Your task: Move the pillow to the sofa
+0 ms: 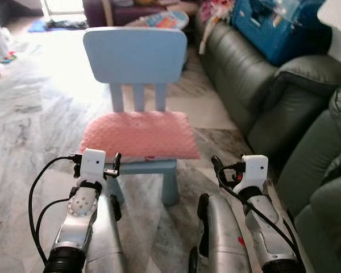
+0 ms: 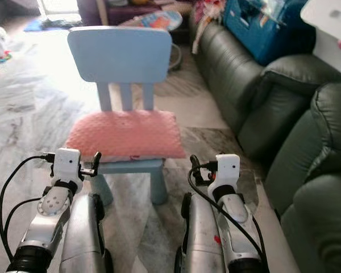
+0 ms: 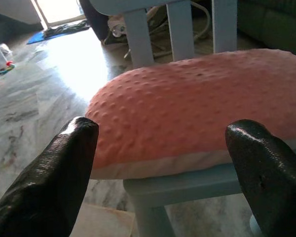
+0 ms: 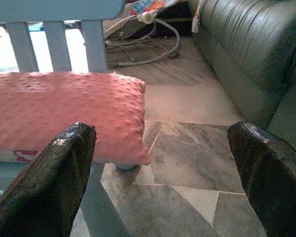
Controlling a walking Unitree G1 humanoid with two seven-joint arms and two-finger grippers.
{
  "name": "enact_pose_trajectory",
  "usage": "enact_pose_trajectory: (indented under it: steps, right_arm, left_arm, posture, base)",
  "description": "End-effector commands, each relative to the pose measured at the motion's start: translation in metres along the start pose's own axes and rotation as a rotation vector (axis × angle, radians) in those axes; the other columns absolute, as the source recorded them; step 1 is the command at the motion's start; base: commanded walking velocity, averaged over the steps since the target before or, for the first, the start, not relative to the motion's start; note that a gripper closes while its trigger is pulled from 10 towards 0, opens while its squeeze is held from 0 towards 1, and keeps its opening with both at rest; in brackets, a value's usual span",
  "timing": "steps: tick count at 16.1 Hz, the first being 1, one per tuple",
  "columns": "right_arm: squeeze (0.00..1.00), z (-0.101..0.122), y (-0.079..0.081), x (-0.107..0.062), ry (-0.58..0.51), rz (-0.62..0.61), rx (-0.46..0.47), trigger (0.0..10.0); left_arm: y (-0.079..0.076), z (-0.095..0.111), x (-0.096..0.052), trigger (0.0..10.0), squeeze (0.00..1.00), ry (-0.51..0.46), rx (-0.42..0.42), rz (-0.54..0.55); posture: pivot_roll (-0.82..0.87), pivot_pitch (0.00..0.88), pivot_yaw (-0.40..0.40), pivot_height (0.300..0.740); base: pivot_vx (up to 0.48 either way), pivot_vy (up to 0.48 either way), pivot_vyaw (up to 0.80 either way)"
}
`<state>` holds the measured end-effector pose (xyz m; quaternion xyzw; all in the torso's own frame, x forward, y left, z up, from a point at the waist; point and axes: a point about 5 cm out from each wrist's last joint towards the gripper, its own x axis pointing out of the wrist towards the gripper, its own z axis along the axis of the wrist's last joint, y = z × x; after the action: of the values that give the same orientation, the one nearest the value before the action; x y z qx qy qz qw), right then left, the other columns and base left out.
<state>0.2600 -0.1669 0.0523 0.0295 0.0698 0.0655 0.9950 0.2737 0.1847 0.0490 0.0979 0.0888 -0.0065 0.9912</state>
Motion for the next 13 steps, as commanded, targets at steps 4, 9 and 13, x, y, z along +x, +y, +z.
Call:
enact_pose_trajectory:
  steps: [4, 9, 13]
  right_arm:
    - [0.0, 0.0023, 0.0005, 0.0014, 0.001, 0.015, 0.0, 10.0]
    - [0.0, 0.0025, 0.0031, 0.001, -0.001, 0.037, -0.011, 10.0]
    - [0.0, 0.0019, 0.0033, 0.0009, 0.001, 0.038, -0.009, 10.0]
  left_arm:
    - [0.0021, 0.0038, 0.0016, 10.0, 0.0, -0.021, 0.011, 0.013]
    - [0.0025, 0.0042, 0.0016, 10.0, 0.0, -0.024, 0.014, 0.012]
    - [0.0014, 0.0022, 0.001, 10.0, 0.0, -0.014, 0.012, 0.007]
  posture:
    - [-0.04, 0.0, -0.034, 0.452]
    - [-0.04, 0.0, -0.034, 0.452]
    - [-0.04, 0.0, -0.033, 0.452]
  base:
    - [0.156, 0.0, 0.0]
    - [0.391, 0.0, 0.32]
    - [0.322, 0.0, 0.1]
